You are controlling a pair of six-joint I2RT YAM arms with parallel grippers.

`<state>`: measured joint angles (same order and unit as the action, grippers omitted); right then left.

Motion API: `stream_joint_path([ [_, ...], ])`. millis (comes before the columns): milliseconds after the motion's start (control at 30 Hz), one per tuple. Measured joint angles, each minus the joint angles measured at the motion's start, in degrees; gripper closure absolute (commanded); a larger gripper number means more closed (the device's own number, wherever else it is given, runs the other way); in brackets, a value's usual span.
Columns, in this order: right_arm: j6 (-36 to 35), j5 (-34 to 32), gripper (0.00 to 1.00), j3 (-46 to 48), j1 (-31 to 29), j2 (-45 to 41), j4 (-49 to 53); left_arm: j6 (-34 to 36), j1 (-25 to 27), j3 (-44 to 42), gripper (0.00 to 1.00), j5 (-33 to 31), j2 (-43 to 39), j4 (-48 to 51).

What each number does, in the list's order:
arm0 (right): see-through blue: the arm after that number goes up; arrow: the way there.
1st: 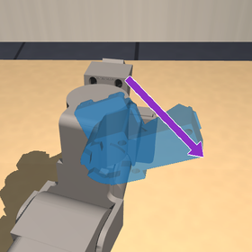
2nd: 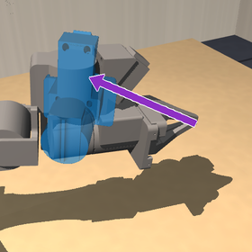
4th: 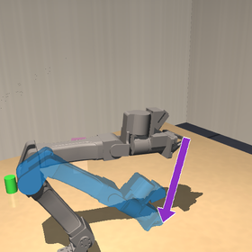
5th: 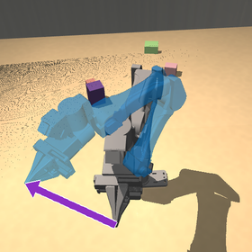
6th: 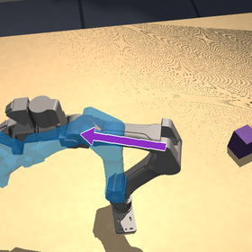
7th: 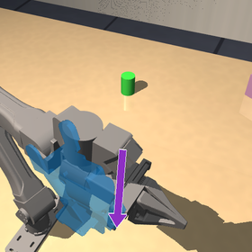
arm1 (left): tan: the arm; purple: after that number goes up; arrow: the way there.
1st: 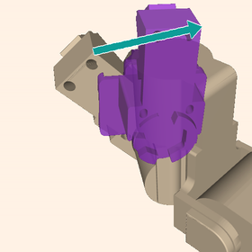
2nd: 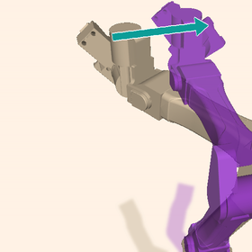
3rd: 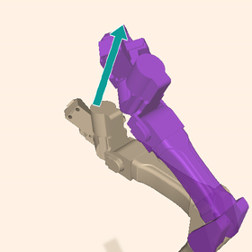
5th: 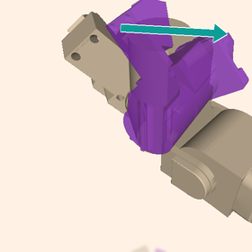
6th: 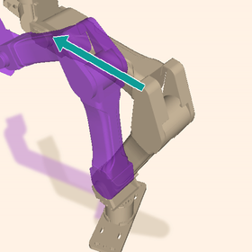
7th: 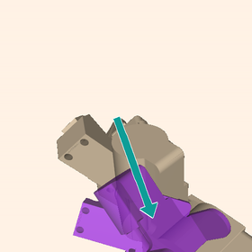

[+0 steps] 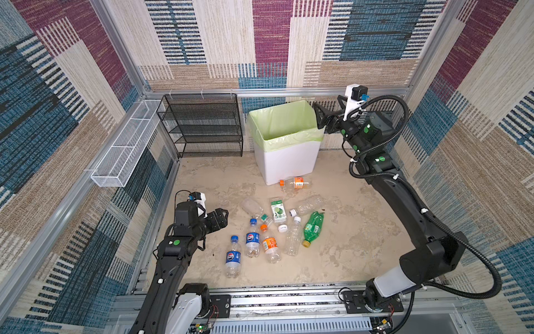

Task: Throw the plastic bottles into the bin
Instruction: 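Withdraw the right gripper from the bin while the left gripper reaches toward the Pepsi bottles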

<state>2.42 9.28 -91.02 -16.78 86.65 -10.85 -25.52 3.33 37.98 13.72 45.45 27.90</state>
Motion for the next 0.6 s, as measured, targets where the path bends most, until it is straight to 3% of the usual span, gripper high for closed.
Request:
stream_joint_path([
  [300, 1.1, -2.5, 0.03, 22.3, 0.0, -13.2, -1.2, -5.8, 8.5, -3.8, 0.17, -5.2, -1.9, 2.9],
  [600, 3.7, -2.6, 0.03, 31.7, 0.0, -17.4, 3.7, -12.0, 12.3, -5.7, 0.16, -11.2, -1.9, 7.1],
])
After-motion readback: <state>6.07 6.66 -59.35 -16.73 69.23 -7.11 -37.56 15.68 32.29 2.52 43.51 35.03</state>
